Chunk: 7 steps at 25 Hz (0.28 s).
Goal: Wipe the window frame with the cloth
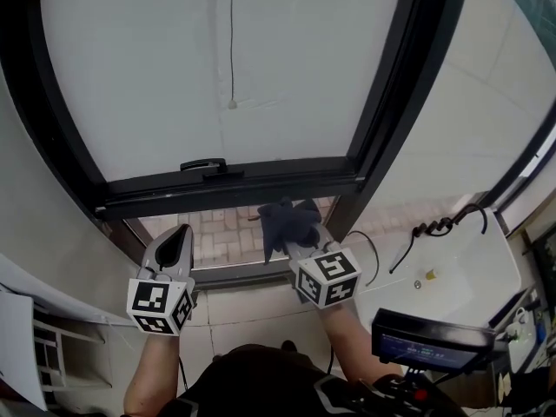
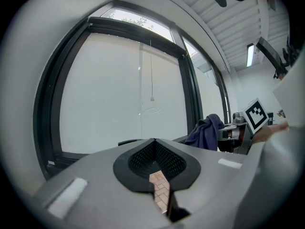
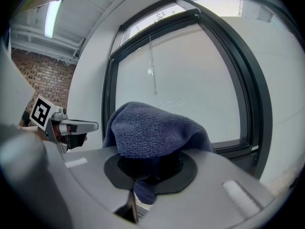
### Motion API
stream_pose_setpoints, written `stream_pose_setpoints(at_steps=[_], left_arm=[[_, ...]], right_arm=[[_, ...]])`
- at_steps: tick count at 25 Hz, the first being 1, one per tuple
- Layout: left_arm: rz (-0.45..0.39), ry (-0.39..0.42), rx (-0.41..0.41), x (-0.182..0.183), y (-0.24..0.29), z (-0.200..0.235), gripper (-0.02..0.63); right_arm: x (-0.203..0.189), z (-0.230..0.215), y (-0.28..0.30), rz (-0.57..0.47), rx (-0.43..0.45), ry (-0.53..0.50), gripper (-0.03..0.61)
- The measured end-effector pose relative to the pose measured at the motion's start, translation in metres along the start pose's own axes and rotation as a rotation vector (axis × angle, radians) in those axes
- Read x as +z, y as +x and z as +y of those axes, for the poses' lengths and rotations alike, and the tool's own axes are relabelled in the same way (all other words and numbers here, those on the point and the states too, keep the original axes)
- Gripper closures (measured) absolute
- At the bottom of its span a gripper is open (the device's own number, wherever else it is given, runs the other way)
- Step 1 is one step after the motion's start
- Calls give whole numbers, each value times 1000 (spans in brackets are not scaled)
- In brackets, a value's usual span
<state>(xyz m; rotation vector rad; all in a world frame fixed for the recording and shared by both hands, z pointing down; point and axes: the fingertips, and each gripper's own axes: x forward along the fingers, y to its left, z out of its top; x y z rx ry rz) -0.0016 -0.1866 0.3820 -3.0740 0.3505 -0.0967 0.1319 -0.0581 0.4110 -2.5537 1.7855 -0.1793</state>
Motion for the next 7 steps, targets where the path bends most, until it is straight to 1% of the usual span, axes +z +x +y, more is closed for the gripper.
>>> stream_pose_setpoints(at_steps=[4, 7], left_arm=[[-18, 52, -27, 5, 6, -7, 620], [-17, 63, -21, 6, 10, -5, 620]], right_arm=[[-1, -4, 2, 3, 0, 11, 531], [0, -5, 4, -7, 14, 20, 532]])
